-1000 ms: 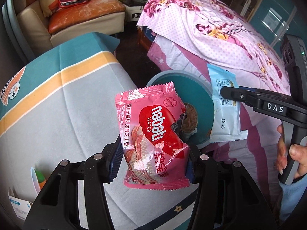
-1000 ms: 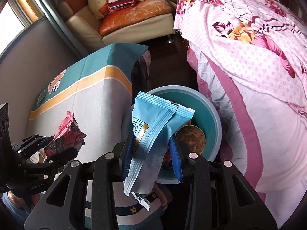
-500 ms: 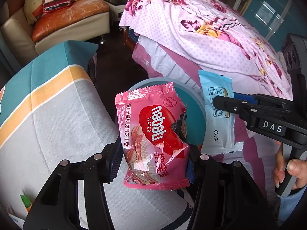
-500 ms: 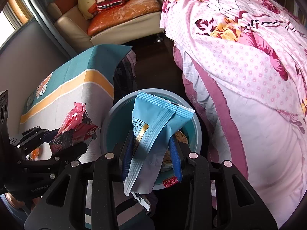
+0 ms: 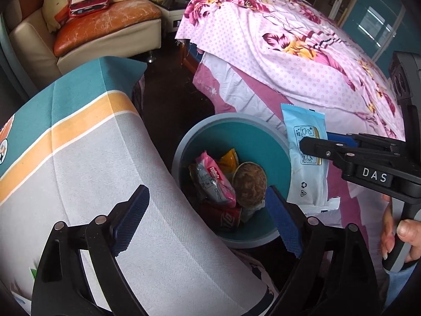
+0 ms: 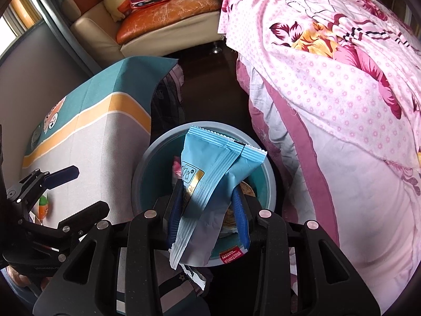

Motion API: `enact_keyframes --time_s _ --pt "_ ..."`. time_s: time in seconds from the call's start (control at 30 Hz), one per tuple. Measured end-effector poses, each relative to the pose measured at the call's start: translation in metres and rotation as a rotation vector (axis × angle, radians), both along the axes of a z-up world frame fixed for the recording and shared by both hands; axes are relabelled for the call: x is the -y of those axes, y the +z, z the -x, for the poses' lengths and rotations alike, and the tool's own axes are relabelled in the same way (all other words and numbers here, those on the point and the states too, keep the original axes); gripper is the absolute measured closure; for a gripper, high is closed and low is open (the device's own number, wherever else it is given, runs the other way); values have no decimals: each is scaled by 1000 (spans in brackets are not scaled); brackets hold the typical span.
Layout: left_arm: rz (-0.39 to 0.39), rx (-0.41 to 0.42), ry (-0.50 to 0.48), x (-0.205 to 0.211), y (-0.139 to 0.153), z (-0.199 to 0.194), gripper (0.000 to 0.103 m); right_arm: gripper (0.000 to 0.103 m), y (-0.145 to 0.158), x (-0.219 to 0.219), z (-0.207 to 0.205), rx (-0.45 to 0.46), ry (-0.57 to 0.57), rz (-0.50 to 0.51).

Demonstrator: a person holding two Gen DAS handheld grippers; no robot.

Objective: Collect trash
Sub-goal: 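Open both tools to drop wafer pack and wrapper into the bin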

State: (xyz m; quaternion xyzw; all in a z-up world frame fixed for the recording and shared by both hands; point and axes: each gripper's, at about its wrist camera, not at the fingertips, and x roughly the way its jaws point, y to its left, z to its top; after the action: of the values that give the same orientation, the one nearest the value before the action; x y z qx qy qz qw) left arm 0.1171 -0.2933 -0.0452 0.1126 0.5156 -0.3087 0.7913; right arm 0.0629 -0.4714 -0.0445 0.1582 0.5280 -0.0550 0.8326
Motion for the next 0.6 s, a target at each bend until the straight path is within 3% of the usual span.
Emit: enact_keyframes --time_s 0.5,0.6 --pt "5 -9 44 -29 -4 -2 12 66 -2 -18 -10 -42 27 35" --pt "15 -15 53 -37 -3 -2 12 48 -2 -21 -12 -49 25 41"
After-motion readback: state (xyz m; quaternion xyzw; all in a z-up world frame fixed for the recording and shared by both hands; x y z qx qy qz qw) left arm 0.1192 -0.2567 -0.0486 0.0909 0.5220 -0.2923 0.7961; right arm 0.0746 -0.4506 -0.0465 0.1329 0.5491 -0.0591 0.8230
